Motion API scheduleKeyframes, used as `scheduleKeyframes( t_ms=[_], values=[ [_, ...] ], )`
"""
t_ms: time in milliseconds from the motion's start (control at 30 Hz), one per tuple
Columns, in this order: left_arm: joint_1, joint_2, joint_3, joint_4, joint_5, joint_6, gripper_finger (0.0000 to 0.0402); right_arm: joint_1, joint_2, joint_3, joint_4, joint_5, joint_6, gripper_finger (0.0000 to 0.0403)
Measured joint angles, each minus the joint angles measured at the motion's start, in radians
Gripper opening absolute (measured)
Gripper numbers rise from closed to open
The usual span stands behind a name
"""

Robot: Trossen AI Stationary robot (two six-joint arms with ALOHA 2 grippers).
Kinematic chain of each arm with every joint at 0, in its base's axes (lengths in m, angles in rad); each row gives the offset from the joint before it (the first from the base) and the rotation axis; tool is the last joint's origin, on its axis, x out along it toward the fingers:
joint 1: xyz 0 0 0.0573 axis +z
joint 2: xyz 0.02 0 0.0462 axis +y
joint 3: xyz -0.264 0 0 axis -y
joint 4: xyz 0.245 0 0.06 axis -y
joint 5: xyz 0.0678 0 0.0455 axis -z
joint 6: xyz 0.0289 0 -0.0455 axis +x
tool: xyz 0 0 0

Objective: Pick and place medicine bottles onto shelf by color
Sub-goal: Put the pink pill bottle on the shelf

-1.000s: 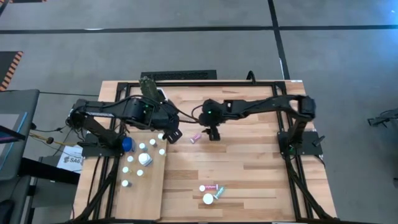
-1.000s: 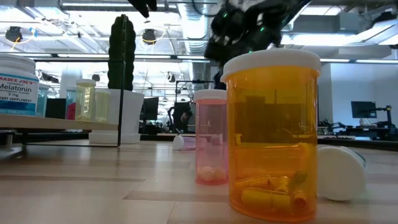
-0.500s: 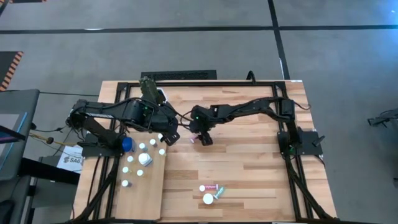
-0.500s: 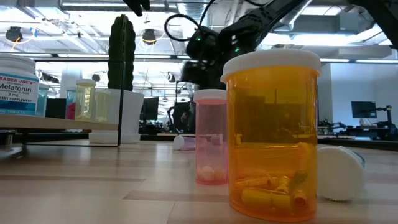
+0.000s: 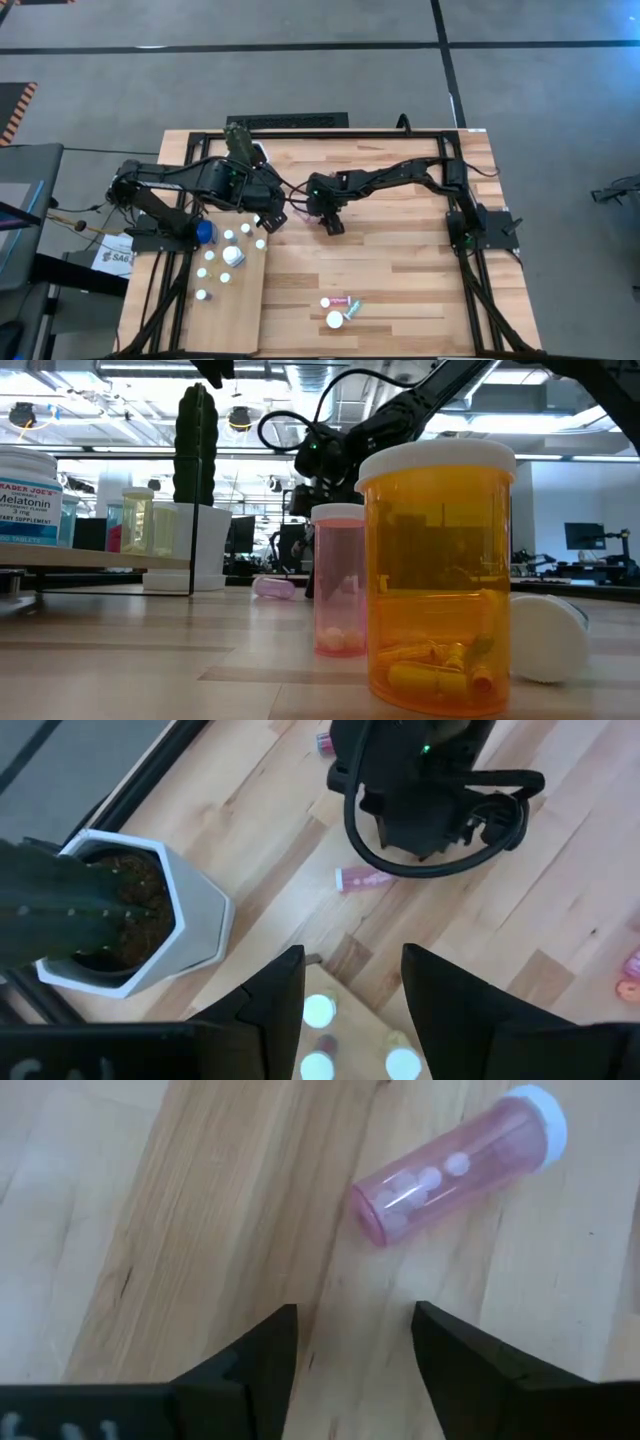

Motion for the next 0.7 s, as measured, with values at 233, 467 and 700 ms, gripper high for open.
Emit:
scheduleKeyframes(
  t_ms=[233, 467, 700],
  values=[
    [0.0, 0.0, 0.0, -0.007, -0.001, -0.017, 0.0155, -0.001, 0.005, 0.042, -0.052, 0.009, 0.089, 0.0183],
    [0.0, 0.0, 0.0, -0.008, 0.0, -0.031, 0.0155, -0.008, 0.006, 0.153, -0.184, 0.004, 0.187, 0.0203],
    [-0.008, 0.0, 0.0, -0.05, 0.032, -0.086, 0.0155, -0.008, 0.006, 0.199, -0.202, 0.003, 0.363, 0.0243]
  ],
)
